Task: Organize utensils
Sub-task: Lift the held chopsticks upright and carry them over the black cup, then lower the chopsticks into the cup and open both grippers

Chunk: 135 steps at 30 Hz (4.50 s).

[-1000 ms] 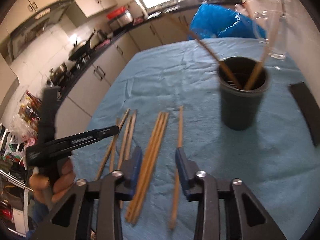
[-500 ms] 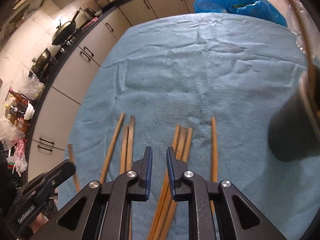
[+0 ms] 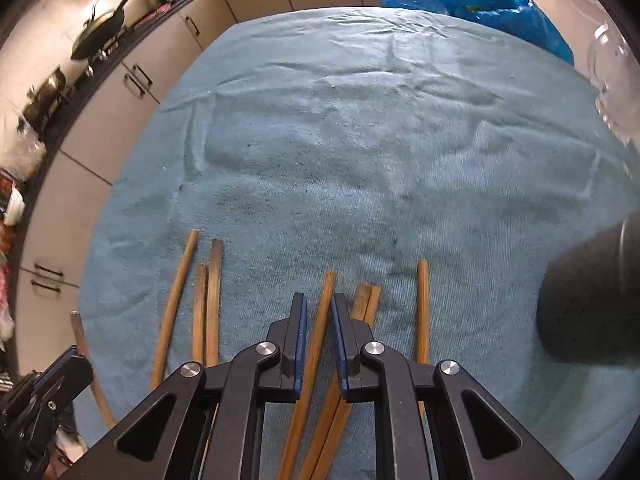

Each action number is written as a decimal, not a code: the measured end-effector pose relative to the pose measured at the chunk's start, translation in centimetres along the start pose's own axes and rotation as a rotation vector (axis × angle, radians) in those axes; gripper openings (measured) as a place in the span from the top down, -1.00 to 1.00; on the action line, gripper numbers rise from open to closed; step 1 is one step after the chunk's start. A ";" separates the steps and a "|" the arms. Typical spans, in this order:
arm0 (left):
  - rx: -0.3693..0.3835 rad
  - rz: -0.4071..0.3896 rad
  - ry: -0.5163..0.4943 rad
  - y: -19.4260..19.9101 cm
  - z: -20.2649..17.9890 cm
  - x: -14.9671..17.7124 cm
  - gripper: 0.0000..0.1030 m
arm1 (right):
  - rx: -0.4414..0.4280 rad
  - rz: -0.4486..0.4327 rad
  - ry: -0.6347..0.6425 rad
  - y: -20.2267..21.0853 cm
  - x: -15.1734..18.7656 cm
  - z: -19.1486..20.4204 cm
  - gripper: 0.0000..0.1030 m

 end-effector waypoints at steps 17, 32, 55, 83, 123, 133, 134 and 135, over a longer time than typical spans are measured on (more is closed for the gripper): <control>-0.014 -0.240 -0.094 9.6 -5.2 -0.7 0.87 | -0.335 -0.516 0.067 18.8 6.1 0.4 0.89; -0.058 -0.300 -0.155 12.5 -9.3 -0.2 0.88 | -0.370 -0.713 0.049 24.6 10.5 -2.8 0.89; -0.045 -0.305 -0.207 13.0 -11.9 -0.5 0.88 | -0.358 -0.804 -0.050 28.3 11.0 -7.9 0.89; 0.047 -0.306 -0.306 13.3 -18.3 -3.0 0.88 | -0.308 -0.938 -0.194 33.1 11.9 -15.1 0.89; 0.093 -0.254 -0.323 5.2 -27.4 -12.5 0.88 | -0.137 -0.954 -0.245 31.9 2.3 -19.8 0.89; 0.078 -0.206 -0.288 2.6 -26.0 -12.5 0.87 | -0.131 -0.867 -0.256 28.5 1.4 -20.6 0.83; 0.083 -0.206 -0.289 2.8 -26.0 -12.5 0.86 | -0.134 -0.868 -0.256 28.6 1.5 -20.6 0.71; 0.085 -0.207 -0.289 3.0 -26.0 -12.4 0.83 | -0.135 -0.876 -0.261 28.9 1.6 -20.7 0.64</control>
Point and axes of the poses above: each gripper's, at about its wrist camera, not at the fingertips, and y roughly against the way its jaws point, z to its left, x to its underside, the point moved 5 cm from there along -y, roughly the way its jaws point, and after that the axes turned 5 degrees about -y, right-handed, at the moved point
